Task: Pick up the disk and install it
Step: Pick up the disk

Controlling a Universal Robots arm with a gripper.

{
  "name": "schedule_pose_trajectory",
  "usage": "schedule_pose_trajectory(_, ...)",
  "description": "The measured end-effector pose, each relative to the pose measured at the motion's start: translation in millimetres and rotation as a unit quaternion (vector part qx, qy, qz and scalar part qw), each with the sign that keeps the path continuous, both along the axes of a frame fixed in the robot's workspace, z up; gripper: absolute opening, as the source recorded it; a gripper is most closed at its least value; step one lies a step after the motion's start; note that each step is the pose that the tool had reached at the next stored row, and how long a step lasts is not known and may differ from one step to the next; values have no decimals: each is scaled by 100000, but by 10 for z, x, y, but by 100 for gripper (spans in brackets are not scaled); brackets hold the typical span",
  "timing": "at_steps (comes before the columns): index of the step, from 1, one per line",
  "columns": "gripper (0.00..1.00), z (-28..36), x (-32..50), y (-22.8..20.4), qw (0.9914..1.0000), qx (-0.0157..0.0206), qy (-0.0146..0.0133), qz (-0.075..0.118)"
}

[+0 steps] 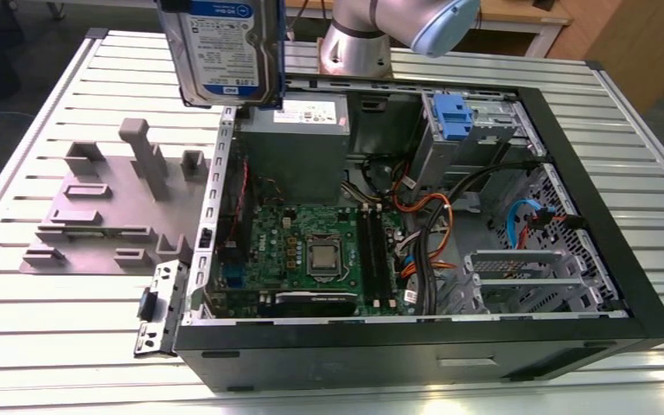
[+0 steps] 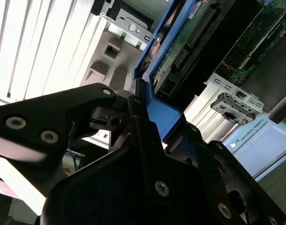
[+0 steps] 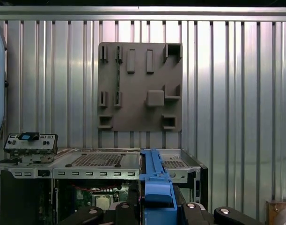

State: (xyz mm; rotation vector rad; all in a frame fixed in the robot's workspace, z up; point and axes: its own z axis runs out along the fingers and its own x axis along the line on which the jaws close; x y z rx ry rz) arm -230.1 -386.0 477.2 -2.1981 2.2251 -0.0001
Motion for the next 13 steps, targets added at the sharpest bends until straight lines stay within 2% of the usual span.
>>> schedule_pose_trajectory(8,36,-1,53,0,100000,-2,-7,-8)
schedule_pose_trajectory(13,36,-1,62,-6,100000,-128,-7,-8)
